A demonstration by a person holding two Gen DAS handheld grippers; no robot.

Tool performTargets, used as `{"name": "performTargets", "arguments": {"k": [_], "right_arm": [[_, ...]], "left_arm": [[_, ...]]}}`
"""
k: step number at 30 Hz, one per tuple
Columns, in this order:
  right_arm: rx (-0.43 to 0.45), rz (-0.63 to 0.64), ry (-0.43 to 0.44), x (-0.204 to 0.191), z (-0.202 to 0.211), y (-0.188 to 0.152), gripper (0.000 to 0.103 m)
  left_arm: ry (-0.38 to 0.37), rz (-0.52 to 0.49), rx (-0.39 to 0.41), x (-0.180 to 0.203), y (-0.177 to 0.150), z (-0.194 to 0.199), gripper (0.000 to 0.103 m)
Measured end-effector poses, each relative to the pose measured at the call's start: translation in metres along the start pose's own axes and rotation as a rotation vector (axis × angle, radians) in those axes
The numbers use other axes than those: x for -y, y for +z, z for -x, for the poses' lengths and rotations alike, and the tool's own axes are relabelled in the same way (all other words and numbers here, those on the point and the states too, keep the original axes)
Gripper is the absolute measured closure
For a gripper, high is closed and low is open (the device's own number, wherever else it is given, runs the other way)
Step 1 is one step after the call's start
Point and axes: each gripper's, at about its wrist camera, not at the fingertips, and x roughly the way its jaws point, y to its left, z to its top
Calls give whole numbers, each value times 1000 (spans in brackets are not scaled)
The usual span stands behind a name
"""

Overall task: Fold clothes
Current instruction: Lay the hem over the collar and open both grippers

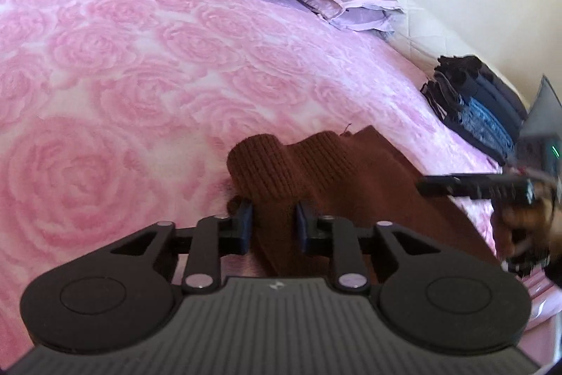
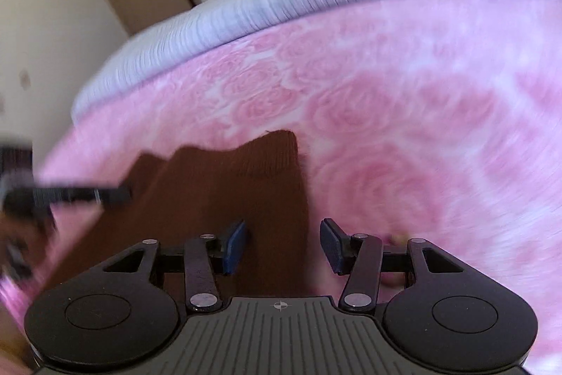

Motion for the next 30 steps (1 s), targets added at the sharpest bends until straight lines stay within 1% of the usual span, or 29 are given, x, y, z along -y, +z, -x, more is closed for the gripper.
{"name": "performTargets", "arguments": {"k": [1, 2, 3, 4, 6, 7, 8, 9, 10, 12, 13, 14, 15, 17, 19, 22, 24, 25, 26, 27, 28, 29, 30], "right_arm": [[-6, -48, 26, 6, -4, 3, 64], [13, -47, 22, 5, 0, 7, 94], [33, -42, 16, 3, 4, 11, 97], [57, -12, -7, -1, 10, 11, 97], [105, 50, -54, -8, 22, 12, 97], [102, 60, -77, -8, 24, 10, 97], [79, 56, -94, -5, 20, 8, 96], [62, 55, -104, -3, 17, 6, 96], [46, 54, -112, -1, 14, 4, 96], [14, 52, -129, 2, 7, 0, 88], [31, 59, -155, -2, 11, 1, 83], [50, 67, -182, -6, 15, 1, 73], [72, 86, -221, -14, 22, 0, 70], [124, 134, -249, -34, 39, -7, 69], [182, 174, -235, -62, 59, -22, 68], [204, 201, -132, -97, 73, -56, 66], [218, 218, -62, -121, 82, -79, 66], [224, 226, -27, -133, 87, -90, 66], [221, 239, -34, -140, 87, -102, 66], [217, 253, -45, -147, 87, -113, 66], [211, 244, -60, -149, 85, -122, 66], [203, 212, -62, -147, 84, -128, 65], [192, 171, -63, -144, 83, -132, 65]], "left_arm": [[-14, -15, 23, 2, 0, 5, 91], [-31, -29, 50, 4, 1, 10, 91], [-73, -42, 99, 7, 2, 17, 92], [-112, -46, 135, 8, 2, 21, 91], [-116, -40, 134, 6, 3, 15, 91], [-102, -29, 95, 2, 3, 5, 91], [-75, -20, 50, -2, 1, -7, 90], [-38, -30, 24, -5, -3, -17, 86], [-30, -42, 24, -6, -6, -19, 85], [-24, -18, 29, -8, -8, -15, 82], [-20, -7, 31, -9, -8, -13, 77], [-8, -9, 30, -9, -8, -10, 75], [11, -16, 30, -7, -8, -4, 72], [33, -16, 40, -6, -11, 12, 72], [48, -13, 57, -4, -16, 30, 76], [40, 2, 83, 6, -33, 64, 76], [-13, 35, 98, 14, -49, 84, 76], [-70, 53, 106, 19, -60, 94, 76], [-125, 70, 114, 24, -70, 104, 75], [-179, 80, 126, 27, -78, 112, 71], [-251, 87, 140, 31, -90, 120, 62], [-290, 92, 145, 34, -97, 123, 55], [-298, 91, 135, 37, -104, 120, 39]]}}
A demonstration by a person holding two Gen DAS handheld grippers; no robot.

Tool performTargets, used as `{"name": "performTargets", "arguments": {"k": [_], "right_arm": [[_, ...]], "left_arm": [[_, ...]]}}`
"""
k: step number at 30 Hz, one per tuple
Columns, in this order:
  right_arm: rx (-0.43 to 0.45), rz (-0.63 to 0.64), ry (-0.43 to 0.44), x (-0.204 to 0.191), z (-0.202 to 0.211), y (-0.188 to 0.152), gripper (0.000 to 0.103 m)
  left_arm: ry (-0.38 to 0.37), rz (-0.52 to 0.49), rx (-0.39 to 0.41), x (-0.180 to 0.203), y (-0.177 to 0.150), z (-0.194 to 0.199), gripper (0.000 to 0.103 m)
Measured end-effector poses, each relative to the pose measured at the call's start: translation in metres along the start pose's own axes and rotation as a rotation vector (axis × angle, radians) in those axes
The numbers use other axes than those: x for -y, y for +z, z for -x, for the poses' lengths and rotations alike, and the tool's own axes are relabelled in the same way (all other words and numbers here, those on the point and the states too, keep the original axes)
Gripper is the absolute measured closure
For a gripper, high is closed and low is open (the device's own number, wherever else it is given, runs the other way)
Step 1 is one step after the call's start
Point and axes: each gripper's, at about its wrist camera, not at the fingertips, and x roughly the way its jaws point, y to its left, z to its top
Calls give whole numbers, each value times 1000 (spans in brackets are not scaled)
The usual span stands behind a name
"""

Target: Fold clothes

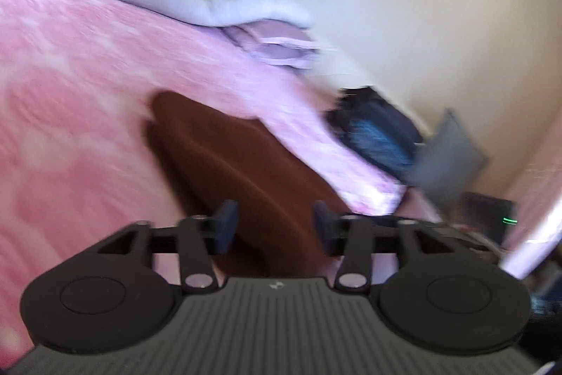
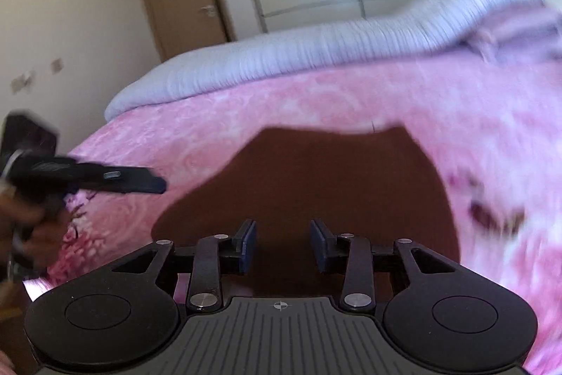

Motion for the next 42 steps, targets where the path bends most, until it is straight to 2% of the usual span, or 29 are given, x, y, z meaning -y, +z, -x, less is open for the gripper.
{"name": "performTargets", "arguments": {"k": [1, 3, 5, 6, 8, 11, 12, 13, 14, 17, 21, 22, 23, 25, 27, 29, 32, 35, 36, 38, 40, 42], "right_arm": [[-3, -29, -13, 2, 2, -4, 65], [-3, -77, -34, 6, 7, -9, 65], [-3, -101, -49, 9, 13, -11, 65], [-6, -104, -57, 10, 15, -11, 65], [-14, -106, -72, 9, 20, -10, 65], [-26, -105, -85, 6, 20, -4, 65], [-26, -103, -83, 5, 18, -2, 65], [-27, -101, -80, 4, 17, 0, 65], [-28, -98, -67, 4, 11, 2, 65], [-34, -64, -37, -2, -6, 12, 65], [-75, 4, -28, -9, -35, 16, 65], [-129, 24, -40, -10, -47, 13, 65], [-137, 64, -49, -12, -53, 8, 65], [-138, 144, -67, -19, -59, 1, 65], [-142, 158, -70, -20, -58, 1, 65], [-150, 152, -60, -18, -54, 2, 65], [-135, 114, -56, -9, -42, 0, 65], [-95, 25, -64, 9, -27, -7, 65], [-84, -24, -42, 19, -24, -10, 65], [-76, -88, -3, 31, -18, -9, 65], [-62, -97, -30, 30, -8, -3, 65], [-44, -73, -111, 29, 7, 0, 64]], "left_arm": [[-7, 1, -10, 2, -7, -2, 34], [-10, -6, -34, 5, -18, -10, 36], [-15, -31, -63, 9, -25, -22, 52], [-19, -50, -76, 12, -28, -27, 67], [14, -119, -107, 20, -32, -31, 75], [58, -172, -207, 23, -39, -36, 83], [68, -183, -237, 23, -41, -37, 88], [78, -195, -257, 23, -44, -37, 102], [101, -212, -270, 24, -46, -36, 103], [116, -199, -246, 21, -47, -25, 103], [128, -182, -160, 22, -36, -5, 100], [129, -181, -135, 24, -32, -1, 99], [123, -181, -109, 28, -27, 3, 98], [99, -179, -72, 35, -16, -1, 88], [74, -179, -54, 39, -7, -9, 86], [73, -185, -83, 39, -5, -28, 86], [133, -190, -187, 29, -13, -56, 82], [97, -101, -166, 15, -15, -55, 82], [99, -106, -168, 15, -15, -54, 81], [111, -129, -172, 18, -13, -52, 81], [131, -170, -164, 26, -11, -46, 81], [167, -253, -150, 39, -10, -39, 79]]}}
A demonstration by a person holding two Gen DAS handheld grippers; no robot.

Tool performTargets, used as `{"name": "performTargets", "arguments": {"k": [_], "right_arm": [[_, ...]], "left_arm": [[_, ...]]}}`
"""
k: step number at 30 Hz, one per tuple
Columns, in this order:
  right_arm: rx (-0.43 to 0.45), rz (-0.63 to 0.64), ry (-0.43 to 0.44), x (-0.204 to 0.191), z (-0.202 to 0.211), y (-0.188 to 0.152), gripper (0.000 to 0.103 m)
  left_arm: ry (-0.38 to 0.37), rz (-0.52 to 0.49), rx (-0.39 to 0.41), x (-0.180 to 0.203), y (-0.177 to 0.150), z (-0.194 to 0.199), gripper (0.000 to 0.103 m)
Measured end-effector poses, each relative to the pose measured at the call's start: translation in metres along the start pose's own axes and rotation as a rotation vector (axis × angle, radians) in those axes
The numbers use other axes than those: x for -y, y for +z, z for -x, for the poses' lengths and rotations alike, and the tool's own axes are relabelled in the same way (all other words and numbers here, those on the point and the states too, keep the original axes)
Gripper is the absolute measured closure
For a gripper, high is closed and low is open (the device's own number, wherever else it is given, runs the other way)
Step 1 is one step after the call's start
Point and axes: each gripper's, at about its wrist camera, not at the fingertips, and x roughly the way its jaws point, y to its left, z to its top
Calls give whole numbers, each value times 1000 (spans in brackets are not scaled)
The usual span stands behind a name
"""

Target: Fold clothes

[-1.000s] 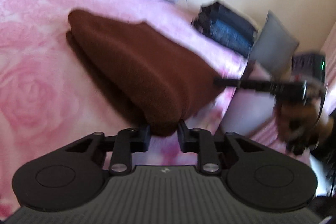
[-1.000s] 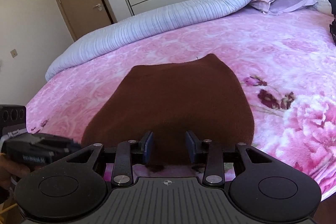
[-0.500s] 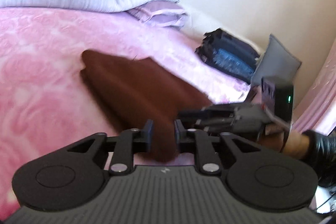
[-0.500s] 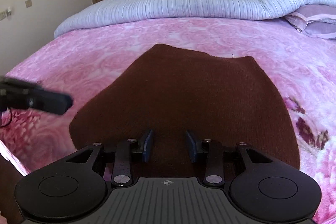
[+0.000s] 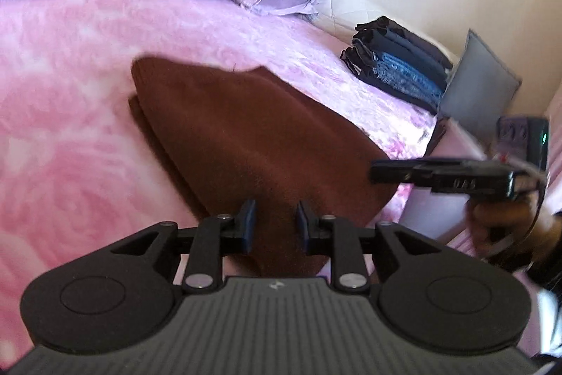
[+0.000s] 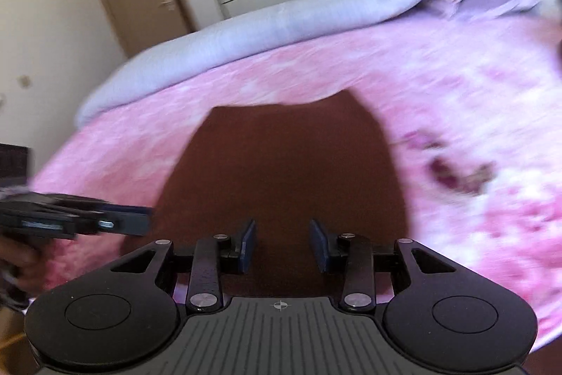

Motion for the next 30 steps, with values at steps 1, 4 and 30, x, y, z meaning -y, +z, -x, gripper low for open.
{"name": "performTargets", "arguments": {"k": [1, 4, 30], "right_arm": [[3, 27, -33, -1, 7, -2, 64], [2, 197, -134, -15, 26, -13, 56], [-261, 1137, -508, 58, -55, -4, 86]], "left_arm": [[30, -56, 9, 7, 1, 6, 70], [125, -317, 23, 33, -8, 22, 51], [73, -902, 32, 119, -31, -41, 47]]}}
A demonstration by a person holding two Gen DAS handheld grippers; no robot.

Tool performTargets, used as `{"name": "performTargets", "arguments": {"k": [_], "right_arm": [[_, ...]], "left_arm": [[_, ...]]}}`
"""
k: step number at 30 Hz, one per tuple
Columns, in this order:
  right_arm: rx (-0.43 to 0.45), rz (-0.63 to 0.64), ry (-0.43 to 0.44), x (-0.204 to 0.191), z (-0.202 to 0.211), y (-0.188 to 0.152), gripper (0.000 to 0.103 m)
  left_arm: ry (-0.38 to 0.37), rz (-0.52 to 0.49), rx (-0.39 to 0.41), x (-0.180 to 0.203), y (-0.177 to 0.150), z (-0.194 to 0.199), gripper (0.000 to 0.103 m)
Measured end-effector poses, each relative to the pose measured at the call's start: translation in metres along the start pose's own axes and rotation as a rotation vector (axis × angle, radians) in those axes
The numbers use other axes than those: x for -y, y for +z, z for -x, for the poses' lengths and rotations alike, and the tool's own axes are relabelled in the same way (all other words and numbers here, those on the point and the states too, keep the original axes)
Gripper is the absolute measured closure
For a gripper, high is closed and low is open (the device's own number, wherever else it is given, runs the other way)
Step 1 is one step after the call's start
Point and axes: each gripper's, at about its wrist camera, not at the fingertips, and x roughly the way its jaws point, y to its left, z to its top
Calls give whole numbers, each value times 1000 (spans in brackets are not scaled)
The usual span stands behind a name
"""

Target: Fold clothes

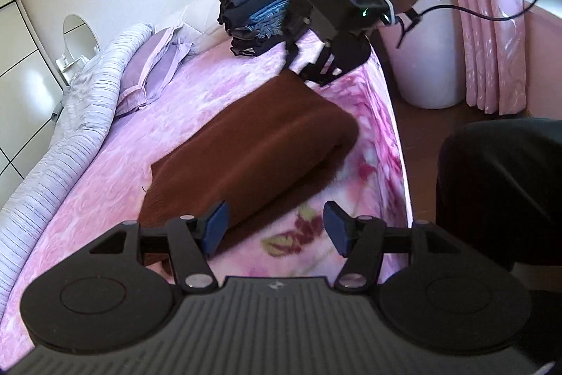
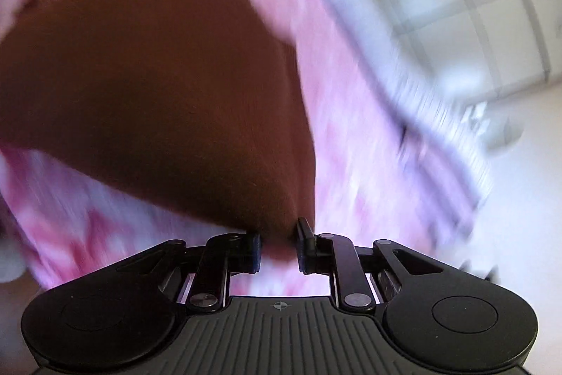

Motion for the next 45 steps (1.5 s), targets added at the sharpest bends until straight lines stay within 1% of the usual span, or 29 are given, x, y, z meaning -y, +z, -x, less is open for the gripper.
{"name": "performTargets", "arguments": {"k": [2, 4, 5, 7, 8, 9, 10, 12, 13, 15, 18, 20, 21, 22, 24, 26, 28, 30, 33, 34, 35, 36, 37, 40, 42, 45], "right_arm": [[-15, -55, -38, 1, 4, -8, 86], [-15, -168, -54, 1, 19, -14, 84], [-11, -236, -48, 1, 28, -16, 81], [39, -467, 11, 2, 53, -20, 69], [76, -587, 63, 1, 66, -21, 60], [119, -706, 126, -2, 79, -25, 53], [153, -786, 171, -6, 90, -24, 51], [198, -862, 220, -19, 110, -13, 47], [214, -861, 227, -29, 119, -7, 46], [233, -826, 207, -46, 131, 4, 43], [204, -719, 159, -80, 127, 34, 41], [196, -671, 107, -84, 115, 50, 40], [193, -649, 75, -84, 108, 56, 38], [171, -622, 32, -85, 96, 65, 37], [125, -542, -26, -86, 78, 76, 36], [101, -412, -80, -89, 70, 82, 36], [121, -356, -110, -83, 76, 81, 36], [134, -369, -116, -70, 82, 72, 36], [120, -515, -53, -44, 76, 50, 36], [115, -564, -32, -36, 75, 43, 36], [107, -580, -28, -34, 76, 38, 36], [99, -593, -26, -32, 77, 33, 36], [91, -606, -24, -31, 79, 29, 36], [83, -568, -44, -47, 91, 33, 35], [91, -524, -84, -68, 97, 40, 35], [131, -471, -109, -87, 93, 56, 35]], "left_arm": [[25, 2, 6, -5, 0, 1, 47], [45, 17, 1, -14, -2, -1, 47], [53, 19, -6, -19, -2, -5, 47], [75, 18, -29, -27, -3, -12, 47], [84, 12, -41, -30, -3, -18, 47], [92, 6, -53, -34, -3, -23, 47], [98, 1, -68, -36, -2, -29, 47], [116, -38, -94, -39, -1, -40, 48], [117, -58, -105, -39, -1, -45, 49], [115, -100, -127, -40, -2, -56, 49], [114, -131, -143, -40, -4, -66, 49], [118, -133, -140, -40, -5, -66, 49], [121, -129, -135, -39, -6, -65, 49], [125, -126, -130, -39, -7, -64, 49], [130, -123, -123, -39, -8, -62, 49], [138, -137, -118, -38, -8, -61, 49], [151, -175, -100, -34, -9, -57, 49], [164, -236, -84, -28, -9, -54, 49], [180, -344, -88, -20, -11, -58, 49], [184, -365, -94, -18, -11, -62, 49], [188, -387, -101, -16, -11, -65, 50], [191, -406, -108, -14, -12, -68, 53], [191, -409, -122, -14, -12, -72, 63], [181, -398, -165, -14, -13, -84, 81], [178, -378, -162, -15, -12, -86, 85], [175, -347, -156, -18, -10, -87, 89]]}}
